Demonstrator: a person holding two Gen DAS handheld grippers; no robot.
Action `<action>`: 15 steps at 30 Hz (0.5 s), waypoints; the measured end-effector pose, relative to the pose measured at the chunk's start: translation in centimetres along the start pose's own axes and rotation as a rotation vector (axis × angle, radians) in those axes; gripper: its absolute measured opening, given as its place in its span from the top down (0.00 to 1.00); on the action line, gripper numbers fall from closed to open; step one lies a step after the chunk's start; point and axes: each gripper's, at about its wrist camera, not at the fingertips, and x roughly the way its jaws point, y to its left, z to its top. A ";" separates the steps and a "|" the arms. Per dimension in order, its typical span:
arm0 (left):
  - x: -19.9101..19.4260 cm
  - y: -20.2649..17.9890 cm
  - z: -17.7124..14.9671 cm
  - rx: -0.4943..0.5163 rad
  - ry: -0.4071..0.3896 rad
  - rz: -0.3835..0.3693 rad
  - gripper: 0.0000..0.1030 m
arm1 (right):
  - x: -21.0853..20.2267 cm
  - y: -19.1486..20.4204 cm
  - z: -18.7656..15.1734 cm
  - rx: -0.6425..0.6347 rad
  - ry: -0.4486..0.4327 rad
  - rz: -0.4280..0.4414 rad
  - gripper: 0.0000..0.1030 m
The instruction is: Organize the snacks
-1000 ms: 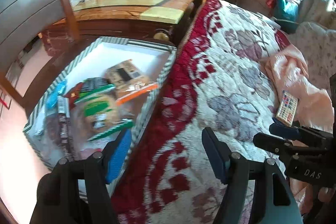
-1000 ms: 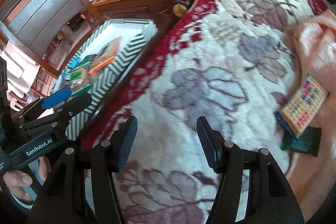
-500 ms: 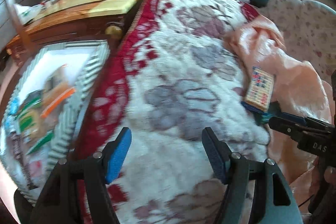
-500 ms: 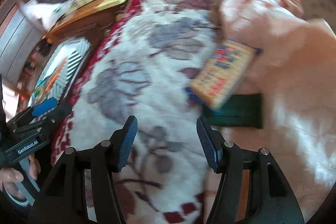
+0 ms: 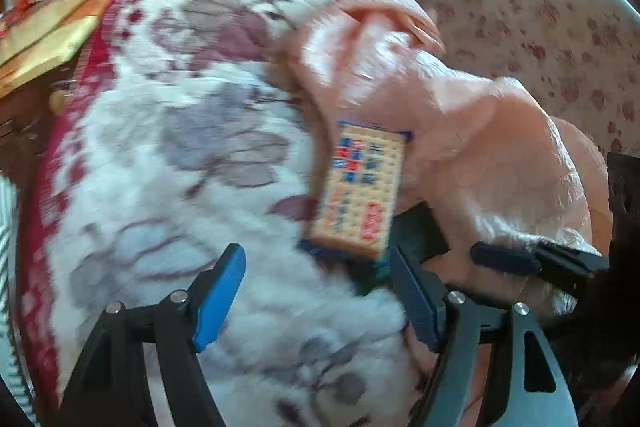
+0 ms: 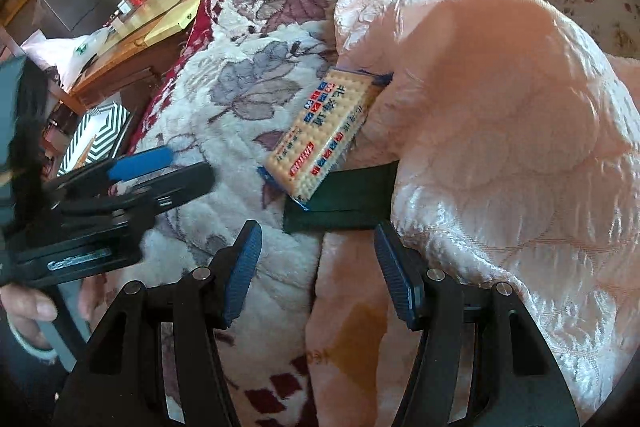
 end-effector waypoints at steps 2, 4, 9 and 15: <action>1.1 -0.6 0.7 0.017 0.005 -0.035 0.26 | 0.0 0.0 -0.1 -0.011 0.006 0.005 0.43; 2.3 -1.0 1.4 0.040 0.016 -0.058 0.26 | 0.0 0.0 -0.2 -0.020 0.009 0.008 0.43; 5.2 -1.6 2.9 0.058 0.066 -0.108 0.25 | -0.1 -0.4 -0.4 -0.012 0.014 0.023 0.43; 7.7 -2.1 3.6 0.060 0.096 -0.065 0.37 | 0.2 0.2 -0.5 -0.025 0.035 0.025 0.40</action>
